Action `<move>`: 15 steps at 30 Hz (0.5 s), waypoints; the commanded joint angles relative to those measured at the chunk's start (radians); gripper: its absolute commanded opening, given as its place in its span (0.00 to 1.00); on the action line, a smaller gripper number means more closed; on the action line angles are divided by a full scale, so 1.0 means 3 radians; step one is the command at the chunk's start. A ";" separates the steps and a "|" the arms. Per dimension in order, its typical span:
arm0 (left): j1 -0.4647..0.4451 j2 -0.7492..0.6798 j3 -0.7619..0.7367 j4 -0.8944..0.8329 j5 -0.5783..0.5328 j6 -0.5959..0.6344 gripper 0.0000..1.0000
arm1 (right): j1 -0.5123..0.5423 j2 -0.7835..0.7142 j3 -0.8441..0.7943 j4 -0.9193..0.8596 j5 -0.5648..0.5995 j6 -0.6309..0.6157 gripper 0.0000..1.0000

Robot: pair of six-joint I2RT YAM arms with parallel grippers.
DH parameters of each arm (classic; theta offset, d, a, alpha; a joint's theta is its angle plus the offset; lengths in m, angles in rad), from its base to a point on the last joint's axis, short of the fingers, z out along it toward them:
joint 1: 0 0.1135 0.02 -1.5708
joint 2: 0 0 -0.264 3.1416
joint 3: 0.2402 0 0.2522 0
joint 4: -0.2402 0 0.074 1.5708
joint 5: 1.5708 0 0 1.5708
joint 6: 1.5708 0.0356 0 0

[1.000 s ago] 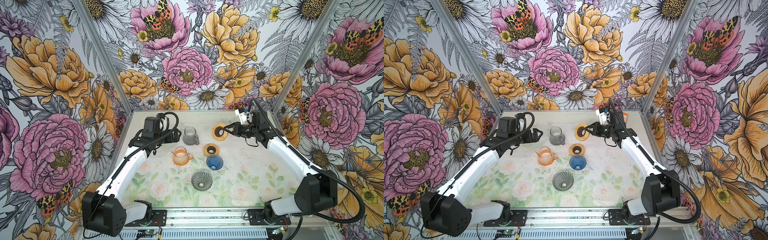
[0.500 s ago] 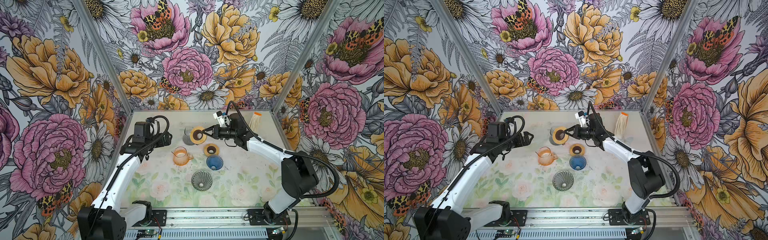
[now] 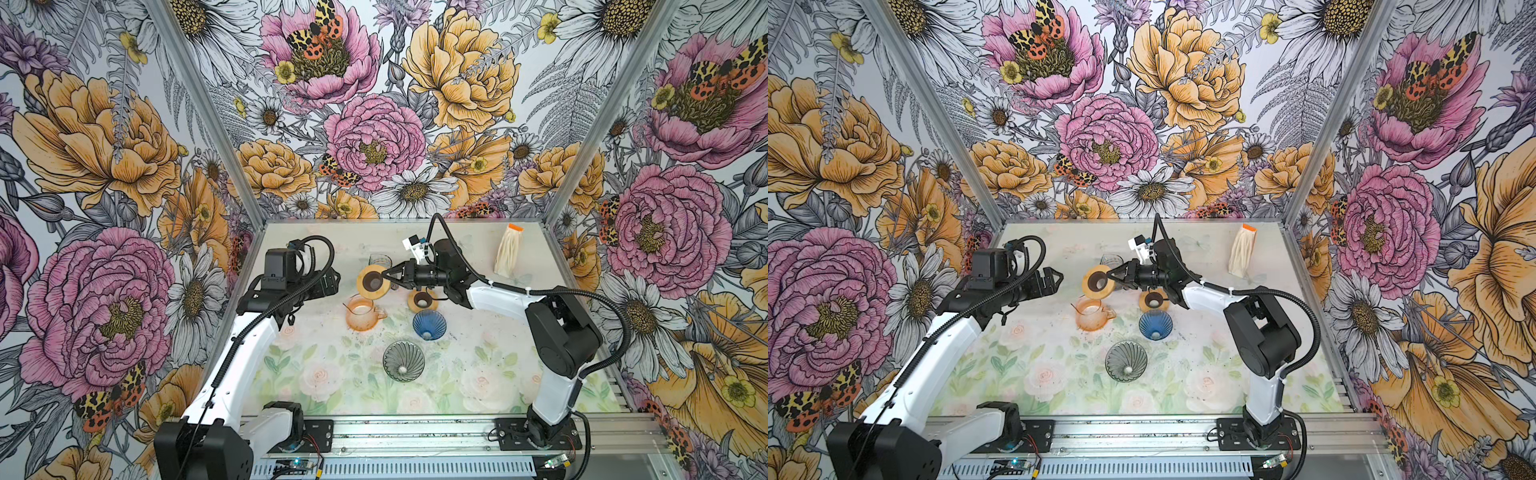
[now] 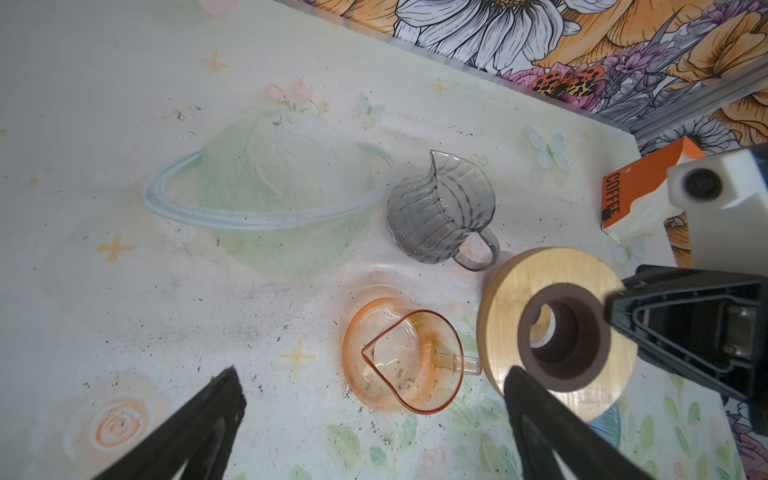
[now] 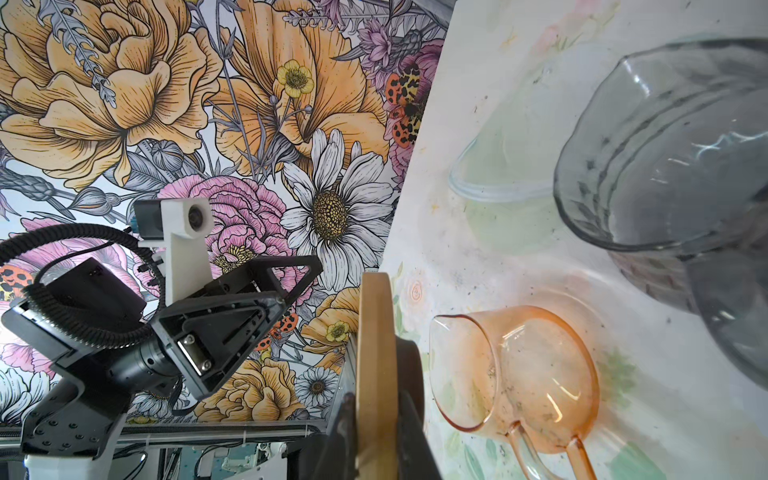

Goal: Place the coffee filter in the dripper
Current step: 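Carry the bamboo stand with the right gripper over the orange pitcher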

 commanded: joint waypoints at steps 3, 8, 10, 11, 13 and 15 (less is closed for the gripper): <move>0.0041 -0.0058 -0.0053 -0.0013 -0.0032 0.0038 0.99 | 0.0124 0.0168 -0.0012 0.0417 0.0010 0.0260 0.00; 0.0048 -0.0074 -0.0084 -0.0016 -0.0050 0.0041 0.99 | 0.0189 0.0313 -0.0038 0.0596 0.0038 0.0406 0.00; 0.0047 -0.0075 -0.0089 -0.0013 -0.0050 0.0044 0.99 | 0.0200 0.0350 -0.0043 0.0635 0.0041 0.0434 0.00; 0.0047 -0.0079 -0.0089 -0.0016 -0.0048 0.0044 0.99 | 0.0205 0.0364 -0.0043 0.0632 0.0036 0.0440 0.00; 0.0048 -0.0079 -0.0089 -0.0017 -0.0050 0.0051 0.99 | 0.0215 0.0407 -0.0042 0.0642 0.0024 0.0457 0.00; 0.0048 -0.0081 -0.0089 -0.0016 -0.0047 0.0056 0.99 | 0.0230 0.0440 -0.0040 0.0651 0.0031 0.0470 0.00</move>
